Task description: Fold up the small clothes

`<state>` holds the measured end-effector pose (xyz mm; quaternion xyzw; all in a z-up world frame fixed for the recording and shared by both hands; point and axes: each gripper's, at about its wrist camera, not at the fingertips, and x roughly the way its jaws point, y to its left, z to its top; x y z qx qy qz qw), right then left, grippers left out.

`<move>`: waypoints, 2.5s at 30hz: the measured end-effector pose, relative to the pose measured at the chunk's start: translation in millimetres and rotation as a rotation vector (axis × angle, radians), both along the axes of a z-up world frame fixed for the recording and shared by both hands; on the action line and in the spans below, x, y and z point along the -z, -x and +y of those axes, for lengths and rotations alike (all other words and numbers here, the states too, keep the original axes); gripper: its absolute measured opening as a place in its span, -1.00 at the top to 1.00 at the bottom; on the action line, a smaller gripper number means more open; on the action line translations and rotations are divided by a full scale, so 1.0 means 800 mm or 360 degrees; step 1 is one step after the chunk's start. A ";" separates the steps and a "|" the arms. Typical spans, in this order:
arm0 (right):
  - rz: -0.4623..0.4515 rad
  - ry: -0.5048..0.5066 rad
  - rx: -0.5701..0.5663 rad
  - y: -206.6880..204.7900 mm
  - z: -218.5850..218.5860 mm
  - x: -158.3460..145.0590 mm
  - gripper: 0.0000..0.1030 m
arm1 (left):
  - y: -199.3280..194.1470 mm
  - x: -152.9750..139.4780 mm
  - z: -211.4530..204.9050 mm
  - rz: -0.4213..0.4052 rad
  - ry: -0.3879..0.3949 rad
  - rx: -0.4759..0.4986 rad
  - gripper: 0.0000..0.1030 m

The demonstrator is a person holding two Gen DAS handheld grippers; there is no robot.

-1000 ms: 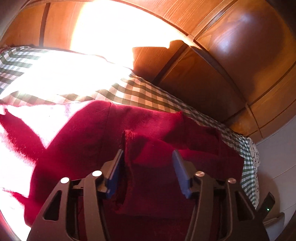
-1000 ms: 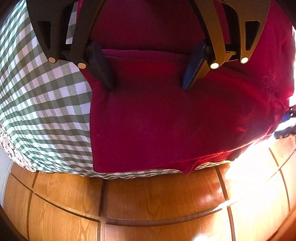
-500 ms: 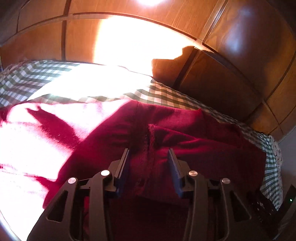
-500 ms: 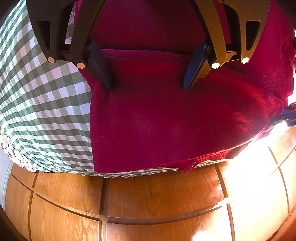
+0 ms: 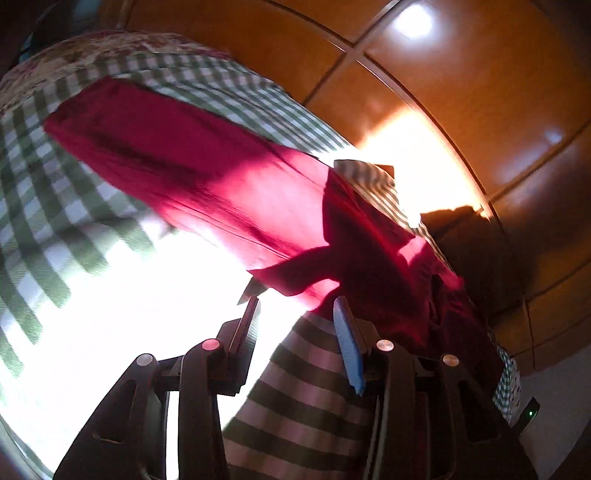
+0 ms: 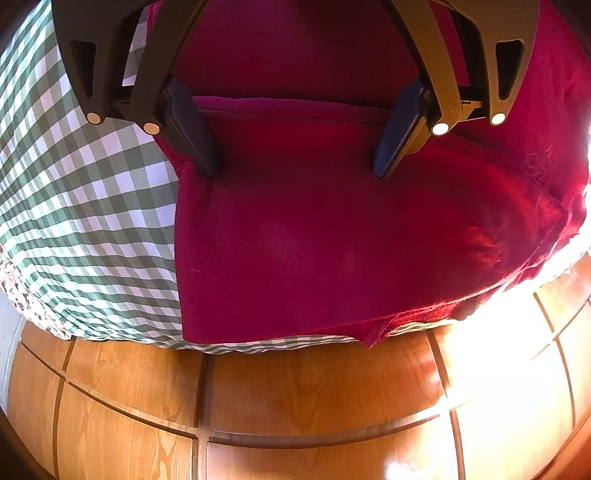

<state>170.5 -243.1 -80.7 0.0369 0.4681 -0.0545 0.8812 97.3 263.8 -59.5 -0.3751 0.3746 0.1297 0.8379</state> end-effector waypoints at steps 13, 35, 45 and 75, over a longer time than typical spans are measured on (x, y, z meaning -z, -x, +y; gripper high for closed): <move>-0.0006 0.0067 0.0011 0.003 0.006 0.000 -0.68 | 0.067 0.029 0.212 0.0010 0.0223 -0.0663 0.20; -0.0007 0.0071 0.0010 0.003 0.006 0.000 -0.69 | -0.087 -0.088 -0.140 -0.0357 -0.0165 0.0582 0.87; -0.0013 0.0030 0.0015 0.003 0.002 0.000 -0.69 | -0.088 -0.028 -0.261 -0.0151 -0.0338 0.0916 0.42; -0.0316 -0.0286 -0.0562 -0.024 0.179 -0.162 0.91 | -0.006 0.024 -0.229 -0.0162 -0.0434 0.0888 0.31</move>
